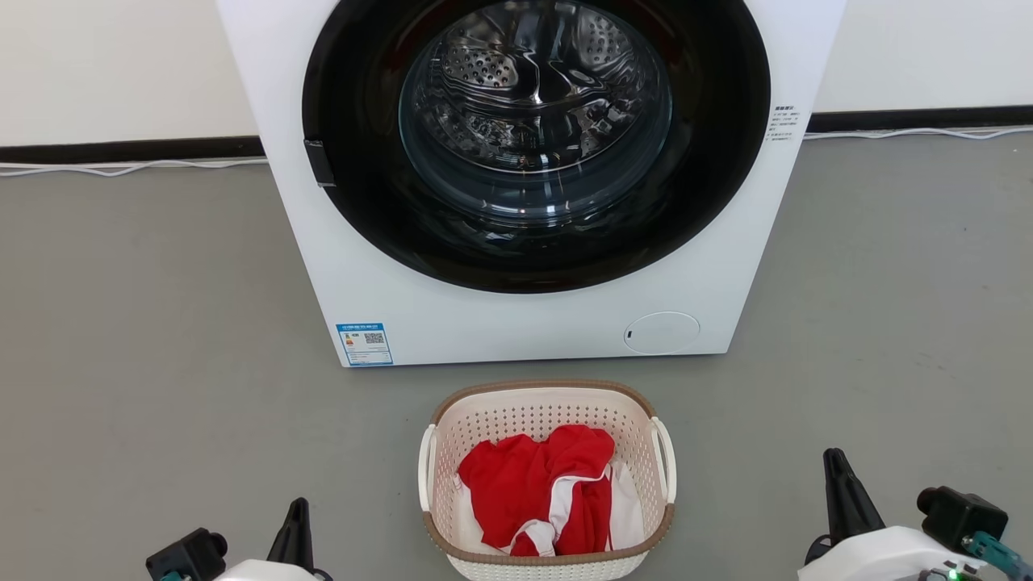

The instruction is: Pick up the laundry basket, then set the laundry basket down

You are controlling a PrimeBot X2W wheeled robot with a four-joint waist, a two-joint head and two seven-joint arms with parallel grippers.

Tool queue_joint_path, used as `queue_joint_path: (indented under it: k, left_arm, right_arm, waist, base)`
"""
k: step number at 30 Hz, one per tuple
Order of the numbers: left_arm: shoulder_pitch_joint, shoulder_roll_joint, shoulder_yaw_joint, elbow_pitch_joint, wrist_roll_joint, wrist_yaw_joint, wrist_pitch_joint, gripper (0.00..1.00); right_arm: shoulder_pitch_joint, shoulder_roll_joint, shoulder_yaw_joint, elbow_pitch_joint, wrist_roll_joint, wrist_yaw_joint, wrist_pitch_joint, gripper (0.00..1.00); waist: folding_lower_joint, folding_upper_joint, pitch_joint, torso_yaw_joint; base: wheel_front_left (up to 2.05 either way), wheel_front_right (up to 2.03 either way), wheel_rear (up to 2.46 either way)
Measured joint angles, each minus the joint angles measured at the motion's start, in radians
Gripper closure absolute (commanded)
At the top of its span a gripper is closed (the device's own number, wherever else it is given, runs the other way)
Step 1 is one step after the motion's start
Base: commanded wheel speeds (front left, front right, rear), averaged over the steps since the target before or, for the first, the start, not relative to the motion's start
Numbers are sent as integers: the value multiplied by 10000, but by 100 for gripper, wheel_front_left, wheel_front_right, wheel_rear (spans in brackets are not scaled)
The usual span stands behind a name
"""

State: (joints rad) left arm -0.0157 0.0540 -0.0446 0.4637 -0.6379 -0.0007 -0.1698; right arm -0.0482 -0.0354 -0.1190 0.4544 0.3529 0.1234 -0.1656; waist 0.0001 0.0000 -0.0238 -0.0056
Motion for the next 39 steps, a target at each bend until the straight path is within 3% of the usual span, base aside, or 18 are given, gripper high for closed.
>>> queue_joint_path:
  k: [39]
  left_arm:
    - [-118,-67,506,-765,-3939,-454,1135,100]
  right_arm:
    - [-6,-2,-56,-721,5124,0,1133,100]
  waist:
    - [-1,1,111,23]
  base:
    - [0,0,0]
